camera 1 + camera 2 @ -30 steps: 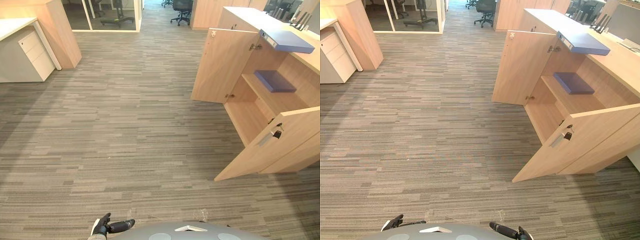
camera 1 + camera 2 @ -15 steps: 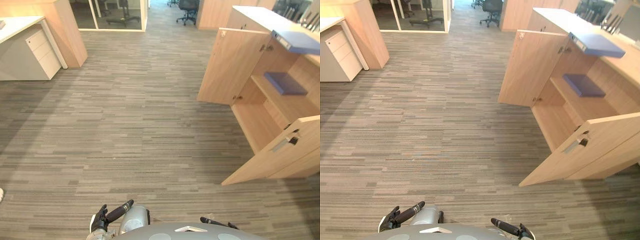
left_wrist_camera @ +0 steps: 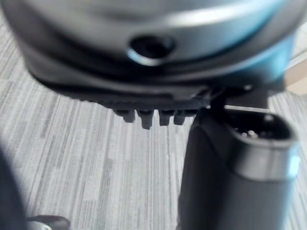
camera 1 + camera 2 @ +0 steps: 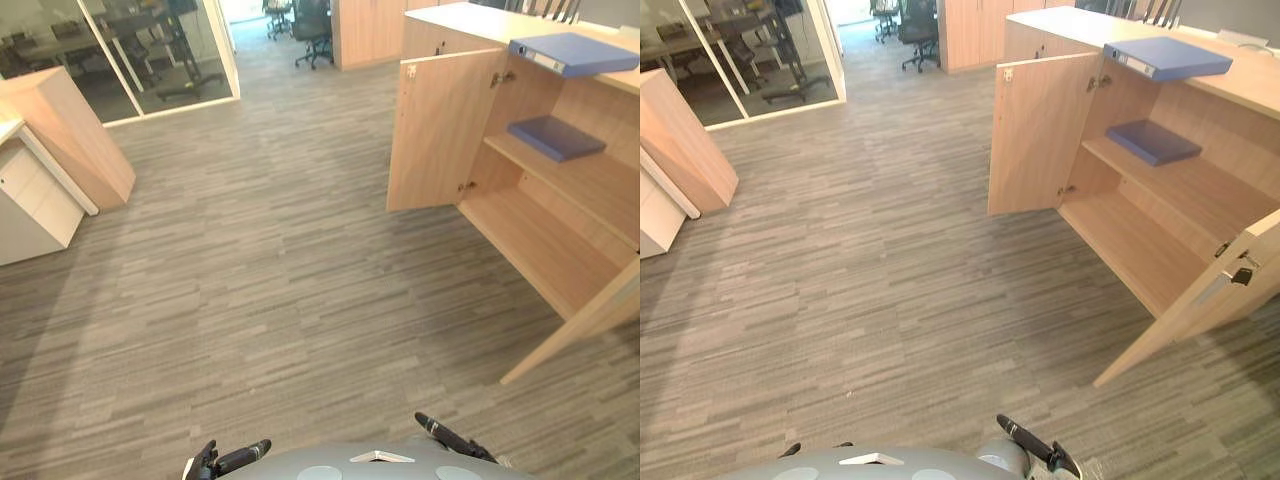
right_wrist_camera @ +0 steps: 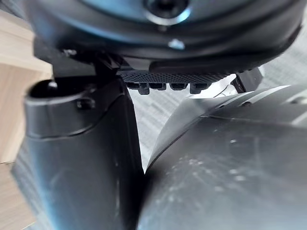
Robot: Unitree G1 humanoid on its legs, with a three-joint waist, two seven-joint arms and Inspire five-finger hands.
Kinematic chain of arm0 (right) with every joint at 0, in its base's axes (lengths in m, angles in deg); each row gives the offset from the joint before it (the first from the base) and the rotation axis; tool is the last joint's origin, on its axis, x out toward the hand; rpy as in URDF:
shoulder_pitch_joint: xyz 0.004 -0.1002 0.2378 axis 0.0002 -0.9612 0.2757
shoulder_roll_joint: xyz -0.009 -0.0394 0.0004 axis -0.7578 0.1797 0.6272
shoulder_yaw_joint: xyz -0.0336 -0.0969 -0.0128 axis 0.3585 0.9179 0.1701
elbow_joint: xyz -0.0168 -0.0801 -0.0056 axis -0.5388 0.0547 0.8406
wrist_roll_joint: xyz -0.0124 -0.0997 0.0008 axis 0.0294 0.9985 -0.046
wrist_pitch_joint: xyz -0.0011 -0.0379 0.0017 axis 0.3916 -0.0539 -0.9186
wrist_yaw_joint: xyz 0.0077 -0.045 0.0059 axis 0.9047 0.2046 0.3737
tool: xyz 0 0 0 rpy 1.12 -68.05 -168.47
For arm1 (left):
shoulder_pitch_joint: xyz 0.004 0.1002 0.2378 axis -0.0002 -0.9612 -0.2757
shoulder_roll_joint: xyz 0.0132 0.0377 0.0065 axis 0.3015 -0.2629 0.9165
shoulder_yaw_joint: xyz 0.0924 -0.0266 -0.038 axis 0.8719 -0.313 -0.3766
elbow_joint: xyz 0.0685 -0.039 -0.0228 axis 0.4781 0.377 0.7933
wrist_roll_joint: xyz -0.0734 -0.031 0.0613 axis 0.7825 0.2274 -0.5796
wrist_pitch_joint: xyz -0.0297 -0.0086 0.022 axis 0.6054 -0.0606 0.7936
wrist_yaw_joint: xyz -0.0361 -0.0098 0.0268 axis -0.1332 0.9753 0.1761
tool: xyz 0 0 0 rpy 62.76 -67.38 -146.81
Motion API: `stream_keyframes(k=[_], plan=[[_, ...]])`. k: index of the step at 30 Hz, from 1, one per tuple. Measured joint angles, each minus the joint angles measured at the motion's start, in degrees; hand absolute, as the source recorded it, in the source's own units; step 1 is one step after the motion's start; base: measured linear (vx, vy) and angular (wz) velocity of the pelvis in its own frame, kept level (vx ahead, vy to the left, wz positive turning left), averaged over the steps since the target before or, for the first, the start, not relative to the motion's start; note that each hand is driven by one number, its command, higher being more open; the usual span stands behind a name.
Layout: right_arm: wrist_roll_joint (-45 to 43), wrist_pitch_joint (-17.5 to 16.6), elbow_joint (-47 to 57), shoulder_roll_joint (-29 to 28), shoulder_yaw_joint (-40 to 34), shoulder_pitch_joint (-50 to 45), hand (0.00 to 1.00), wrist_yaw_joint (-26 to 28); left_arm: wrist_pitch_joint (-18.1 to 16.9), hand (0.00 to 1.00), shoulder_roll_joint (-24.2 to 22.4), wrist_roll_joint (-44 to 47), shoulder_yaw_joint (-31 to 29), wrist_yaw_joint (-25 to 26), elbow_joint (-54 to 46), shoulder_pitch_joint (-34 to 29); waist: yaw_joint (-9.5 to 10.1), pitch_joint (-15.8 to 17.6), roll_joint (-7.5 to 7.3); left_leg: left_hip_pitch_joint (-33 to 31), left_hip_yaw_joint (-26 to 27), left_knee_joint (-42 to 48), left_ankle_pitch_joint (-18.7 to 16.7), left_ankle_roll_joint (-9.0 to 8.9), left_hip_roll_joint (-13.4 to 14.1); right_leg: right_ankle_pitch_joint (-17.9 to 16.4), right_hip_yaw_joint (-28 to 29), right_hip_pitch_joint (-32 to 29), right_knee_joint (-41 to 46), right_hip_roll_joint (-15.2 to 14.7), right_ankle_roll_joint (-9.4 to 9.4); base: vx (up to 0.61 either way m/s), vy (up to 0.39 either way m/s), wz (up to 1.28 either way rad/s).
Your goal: Walk over to the cabinet, pick up the folder, carry it to the office cabinet, place the folder inside the office cabinet, then close the office cabinet door
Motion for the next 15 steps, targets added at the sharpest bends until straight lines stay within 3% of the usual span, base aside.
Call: stream_keyframes(k=[1, 3, 4, 6, 7, 9, 10, 13, 15], plan=[[0.0, 0.0, 0.1, 0.0, 0.0, 0.0, 1.00, -0.1, 0.0, 1.00, 0.0, -0.1, 0.0, -0.3, 0.0, 0.0, 0.11, 0.2, 0.15, 1.2, 0.0, -0.7, 0.0, 0.00, 0.5, -1.6, -3.1, 0.0, -0.7, 0.2, 0.31, 0.21, 0.005, 0.04], [-0.9, 0.0, 0.3, -0.6, 0.3, 1.0, 1.00, -0.6, -0.1, 1.00, 0.0, -0.6, 0.1, -0.9, 0.2, 0.0, 0.17, 0.8, 0.41, 3.1, 0.5, -2.8, -0.1, -0.20, 3.3, -5.4, -11.5, -1.8, -10.1, 3.0, 1.98, 0.16, -0.058, 0.02], [-1.7, 0.0, 0.5, -0.7, 0.3, 1.2, 1.00, -0.6, -0.1, 1.00, 0.0, -0.8, 0.1, -1.1, 0.3, 0.4, 0.18, 1.2, 0.55, 3.4, 0.8, -3.2, -0.2, -0.38, 4.1, -5.4, -13.2, -2.3, -13.4, 3.8, 2.05, 0.14, -0.125, -0.05], [-2.3, 0.0, 1.5, -1.3, 1.0, 1.7, 1.00, -1.0, -0.1, 1.00, 0.3, -2.2, -0.1, -1.4, 0.3, 1.3, 0.38, 3.2, 0.51, 4.3, 2.3, -3.9, -1.3, -2.36, 6.9, -3.1, -17.4, -3.6, -27.3, 6.4, 3.86, 0.16, -0.178, -0.25], [-2.3, 0.0, 1.5, -1.3, 1.6, 1.8, 1.00, -1.1, -0.1, 1.00, 0.5, -2.2, -0.2, -1.4, 0.2, 1.3, 0.51, 3.6, 0.12, 4.5, 2.9, -3.9, -1.7, -3.02, 7.4, -1.9, -17.5, -3.7, -30.5, 7.1, 3.70, 0.20, -0.207, -0.43], [-2.4, 0.0, 1.4, -1.8, 3.3, 1.8, 1.00, -1.2, 0.0, 1.00, 0.9, -2.9, -1.4, -1.4, 0.2, 1.4, 0.62, 4.1, -1.19, 5.5, 4.0, -3.7, -3.2, -5.31, 8.5, 4.1, -18.0, -3.7, -35.3, 8.2, 2.30, 0.24, -0.221, -0.36], [-2.4, 0.0, 1.6, -1.6, 3.9, 1.8, 1.00, -1.3, 0.0, 1.00, 0.5, -4.4, -1.8, -1.4, 0.5, 1.8, 0.52, 3.9, -1.35, 5.8, 4.2, -3.7, -4.0, -6.50, 10.5, 4.9, -18.9, -3.5, -35.3, 10.1, -0.05, 0.32, -0.306, -0.20], [-2.5, 0.1, 2.1, -1.4, 4.1, 1.5, 1.00, -1.4, 0.1, 1.00, -0.1, -5.8, -2.6, -1.7, 0.5, 3.6, 0.48, 4.4, -0.05, 5.6, 4.4, -0.3, -4.0, -6.58, 15.1, 1.4, -21.3, -1.3, -36.4, 14.5, -1.83, 0.33, -0.332, -0.03], [-3.8, 0.1, 2.2, -1.7, 4.1, 1.0, 1.00, -1.4, 0.1, 1.00, -0.6, -5.7, -3.6, -1.7, -0.1, 3.7, 0.22, 4.2, 0.28, 3.8, 3.3, 8.2, -4.2, -6.95, 18.3, 0.4, -22.6, 3.5, -40.1, 17.7, -2.02, 0.35, -0.377, 0.19]])
